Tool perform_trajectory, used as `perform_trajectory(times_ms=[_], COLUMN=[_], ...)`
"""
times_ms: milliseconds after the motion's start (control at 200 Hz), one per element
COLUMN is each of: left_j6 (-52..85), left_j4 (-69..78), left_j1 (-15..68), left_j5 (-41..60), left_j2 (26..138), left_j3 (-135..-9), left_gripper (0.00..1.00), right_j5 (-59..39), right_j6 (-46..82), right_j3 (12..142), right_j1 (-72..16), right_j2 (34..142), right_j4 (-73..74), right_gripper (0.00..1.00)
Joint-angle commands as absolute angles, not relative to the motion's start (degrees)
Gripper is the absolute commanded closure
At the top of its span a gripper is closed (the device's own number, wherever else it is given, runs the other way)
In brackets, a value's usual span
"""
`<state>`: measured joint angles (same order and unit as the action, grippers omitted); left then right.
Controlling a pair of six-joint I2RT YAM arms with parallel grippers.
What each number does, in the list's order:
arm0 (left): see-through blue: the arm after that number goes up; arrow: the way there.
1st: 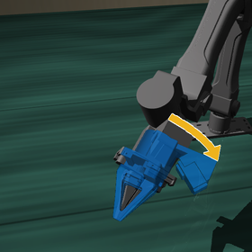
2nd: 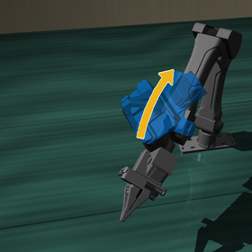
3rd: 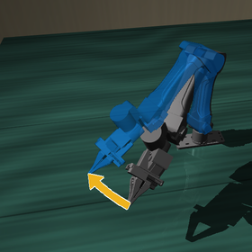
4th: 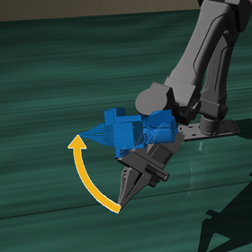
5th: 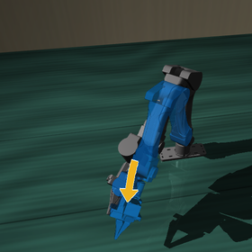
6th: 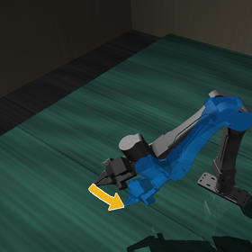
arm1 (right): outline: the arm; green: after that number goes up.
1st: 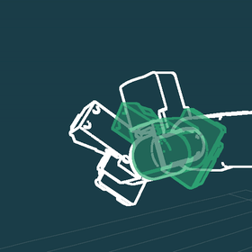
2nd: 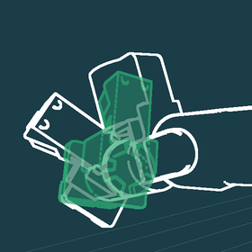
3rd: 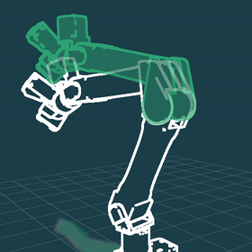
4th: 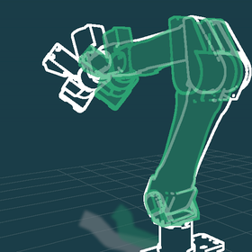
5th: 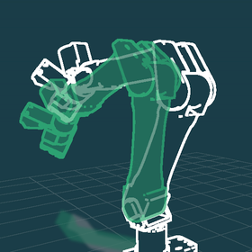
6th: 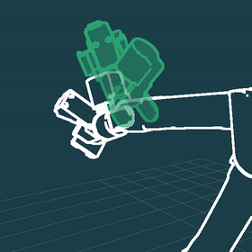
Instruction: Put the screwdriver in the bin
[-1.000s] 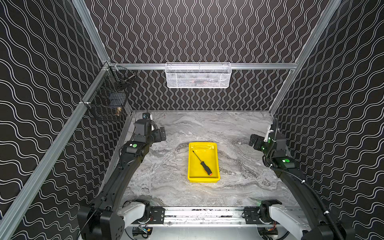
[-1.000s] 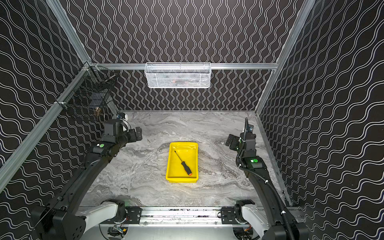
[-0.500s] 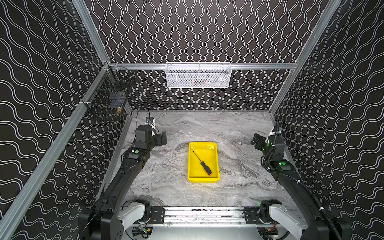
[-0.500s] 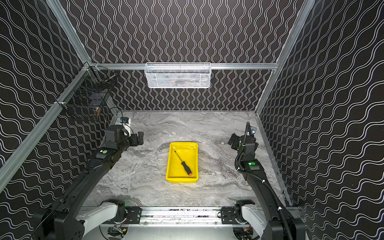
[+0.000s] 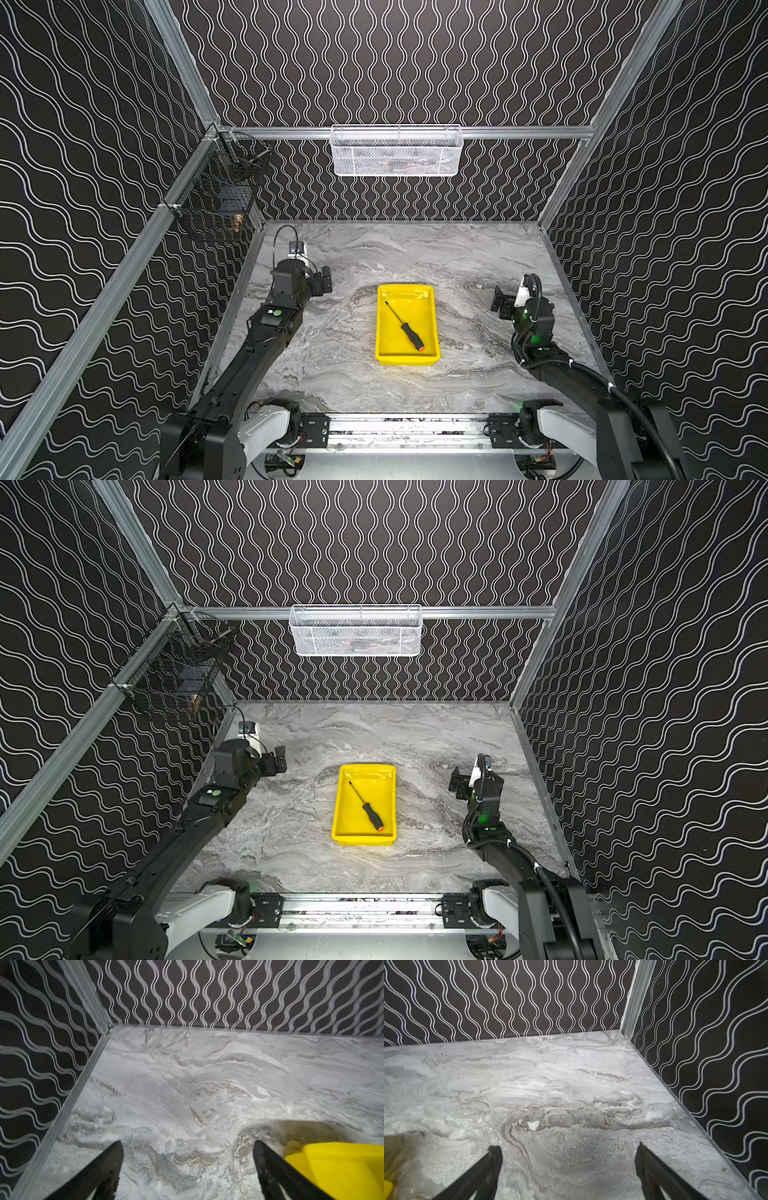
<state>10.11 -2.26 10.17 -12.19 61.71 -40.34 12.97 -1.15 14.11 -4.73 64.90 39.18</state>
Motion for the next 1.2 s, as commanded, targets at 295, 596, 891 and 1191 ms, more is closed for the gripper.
perform_trajectory(times_ms=[295, 596, 891, 1191], left_j6=[2.3, -3.4, -3.8, -4.0], left_j4=[31.4, 51.0, 65.2, 57.9], left_j1=[10.1, 10.2, 6.9, 2.6], left_j5=[-20.8, -20.6, -14.4, 0.5], left_j2=[61.7, 75.3, 92.1, 95.3], left_j3=[-22.2, -17.7, -16.7, -21.8], left_gripper=[0.01, 0.01, 0.01, 0.01], right_j5=[11.8, 5.3, 4.1, 4.0], right_j6=[-0.5, -2.1, 0.4, 0.4], right_j3=[10.4, 14.3, 15.7, 15.6], right_j1=[-1.1, -0.1, 2.4, 2.5], right_j2=[82.0, 88.3, 88.5, 88.4], right_j4=[71.3, 69.1, 66.6, 66.8], right_gripper=[0.01, 0.01, 0.01, 0.01])
